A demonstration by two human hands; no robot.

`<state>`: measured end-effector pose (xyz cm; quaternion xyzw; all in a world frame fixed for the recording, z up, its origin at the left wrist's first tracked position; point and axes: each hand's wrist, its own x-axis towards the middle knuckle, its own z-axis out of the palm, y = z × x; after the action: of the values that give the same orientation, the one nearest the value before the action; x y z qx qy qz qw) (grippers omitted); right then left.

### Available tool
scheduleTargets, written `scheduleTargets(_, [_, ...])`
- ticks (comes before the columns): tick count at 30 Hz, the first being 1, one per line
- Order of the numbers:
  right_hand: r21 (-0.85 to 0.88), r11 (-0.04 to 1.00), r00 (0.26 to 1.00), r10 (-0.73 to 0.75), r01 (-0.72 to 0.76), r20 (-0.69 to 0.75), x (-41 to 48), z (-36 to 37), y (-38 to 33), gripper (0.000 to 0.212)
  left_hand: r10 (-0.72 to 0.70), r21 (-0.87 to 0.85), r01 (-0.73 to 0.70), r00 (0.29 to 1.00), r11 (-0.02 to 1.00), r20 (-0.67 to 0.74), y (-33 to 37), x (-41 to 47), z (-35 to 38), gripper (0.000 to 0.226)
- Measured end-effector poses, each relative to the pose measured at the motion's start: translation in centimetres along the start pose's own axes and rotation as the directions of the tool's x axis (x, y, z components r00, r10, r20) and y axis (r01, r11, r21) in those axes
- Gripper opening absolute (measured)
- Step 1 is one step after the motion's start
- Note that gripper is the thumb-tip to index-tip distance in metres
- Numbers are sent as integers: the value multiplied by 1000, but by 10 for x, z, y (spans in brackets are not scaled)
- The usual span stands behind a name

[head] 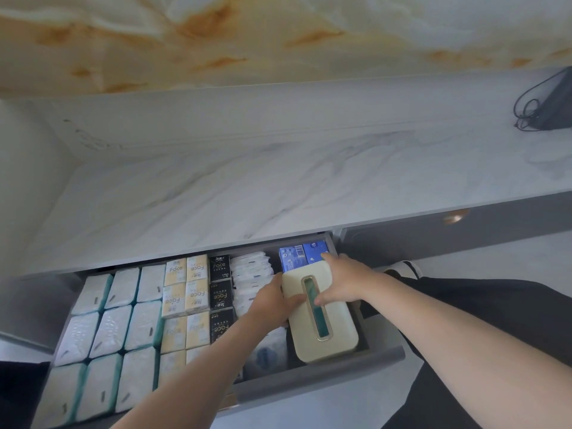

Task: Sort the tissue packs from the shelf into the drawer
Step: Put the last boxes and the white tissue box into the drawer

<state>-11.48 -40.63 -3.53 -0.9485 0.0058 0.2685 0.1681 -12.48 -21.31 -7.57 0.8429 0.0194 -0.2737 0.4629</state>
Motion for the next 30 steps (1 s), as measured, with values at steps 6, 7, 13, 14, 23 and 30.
scheduleTargets(6, [-326,943,998,-59,59,10,3,9,3,109,83,250,-74,996,965,-23,-4,3,0,71])
scheduleTargets(7, [-401,914,998,-54,55,14,3,8,8,107,104,265,-97,994,959,-12,-4,4,0,71])
scheduleTargets(13, [-529,826,978,-201,196,48,5,17,14,88,261,709,-301,951,637,169,-8,0,5,79])
scheduleTargets(14, [-520,826,973,-226,218,48,6,20,11,89,258,754,-321,944,574,205,-9,1,6,80])
scheduleTargets(23, [-661,660,932,-295,358,211,16,55,5,90,253,940,-337,915,48,315,-17,16,20,83])
scheduleTargets(30, [-770,535,934,-274,348,232,20,43,9,66,269,941,-328,916,81,296,-16,28,19,99])
